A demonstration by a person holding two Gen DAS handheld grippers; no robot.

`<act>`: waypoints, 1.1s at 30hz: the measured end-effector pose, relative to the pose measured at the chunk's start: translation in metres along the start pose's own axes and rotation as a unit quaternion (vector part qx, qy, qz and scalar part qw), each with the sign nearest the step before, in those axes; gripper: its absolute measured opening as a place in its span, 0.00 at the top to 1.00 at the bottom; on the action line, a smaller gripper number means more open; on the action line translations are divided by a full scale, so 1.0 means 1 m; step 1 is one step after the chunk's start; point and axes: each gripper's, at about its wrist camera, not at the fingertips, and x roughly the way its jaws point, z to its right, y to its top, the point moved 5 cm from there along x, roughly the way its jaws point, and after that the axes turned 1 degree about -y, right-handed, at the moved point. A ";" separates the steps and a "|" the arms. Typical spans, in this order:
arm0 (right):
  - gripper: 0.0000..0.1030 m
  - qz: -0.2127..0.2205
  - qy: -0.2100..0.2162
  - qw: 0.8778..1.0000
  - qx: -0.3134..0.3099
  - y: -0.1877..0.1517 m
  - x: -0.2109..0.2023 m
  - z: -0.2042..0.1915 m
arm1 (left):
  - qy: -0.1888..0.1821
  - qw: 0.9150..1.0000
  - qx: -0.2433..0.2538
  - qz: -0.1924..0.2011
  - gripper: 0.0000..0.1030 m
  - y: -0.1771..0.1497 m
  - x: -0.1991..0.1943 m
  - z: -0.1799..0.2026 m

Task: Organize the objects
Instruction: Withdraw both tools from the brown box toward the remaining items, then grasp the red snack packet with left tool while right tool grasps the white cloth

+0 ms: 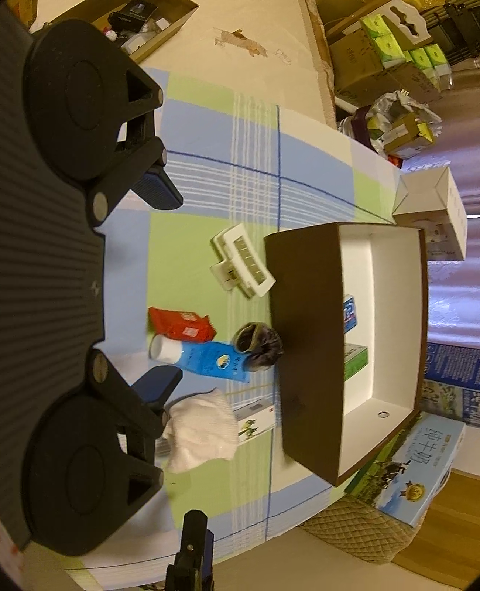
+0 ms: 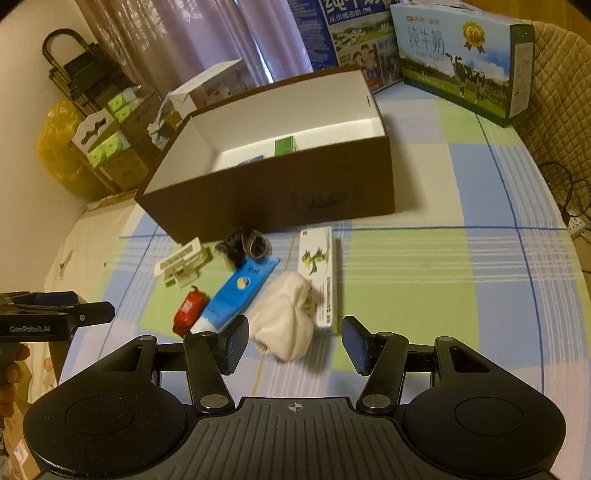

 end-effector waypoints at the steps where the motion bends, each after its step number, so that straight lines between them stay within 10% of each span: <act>1: 0.48 -0.003 0.001 1.000 -0.001 -0.002 0.001 -0.001 | -0.001 1.000 0.000 -0.002 0.13 -0.002 0.001 0.002; 33: 0.43 -0.052 -0.003 0.998 -0.020 -0.011 0.062 -0.009 | 0.009 0.999 -0.006 -0.046 0.14 -0.025 0.041 -0.004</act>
